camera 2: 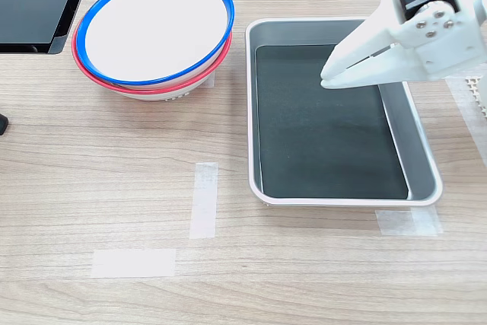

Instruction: Lift the stacked dish and set it down on the table.

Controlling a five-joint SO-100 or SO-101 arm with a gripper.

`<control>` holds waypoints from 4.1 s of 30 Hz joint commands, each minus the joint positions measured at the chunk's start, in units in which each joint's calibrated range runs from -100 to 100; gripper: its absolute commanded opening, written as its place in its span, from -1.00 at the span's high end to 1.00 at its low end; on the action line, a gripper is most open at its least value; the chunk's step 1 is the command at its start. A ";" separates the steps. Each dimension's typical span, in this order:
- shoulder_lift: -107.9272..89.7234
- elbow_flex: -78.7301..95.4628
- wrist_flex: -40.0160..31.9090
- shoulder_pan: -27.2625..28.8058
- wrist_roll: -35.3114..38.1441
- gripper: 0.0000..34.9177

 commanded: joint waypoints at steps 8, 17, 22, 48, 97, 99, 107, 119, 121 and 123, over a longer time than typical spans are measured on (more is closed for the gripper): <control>-0.26 0.00 0.11 -0.04 -0.10 0.98; -0.26 0.00 0.11 -0.04 -0.10 0.98; -0.26 0.00 0.11 -0.04 -0.10 0.98; -0.08 0.00 0.11 7.58 -4.40 0.92; 89.13 -62.36 -17.14 10.40 12.45 0.98; 89.13 -62.72 -17.14 10.40 12.31 0.99; 85.03 -64.54 -15.57 10.97 11.62 0.99; 80.85 -77.11 -1.46 0.99 7.77 0.99; 81.62 -79.11 0.69 -2.30 7.33 0.99; 82.90 -80.38 2.01 -5.41 6.94 0.99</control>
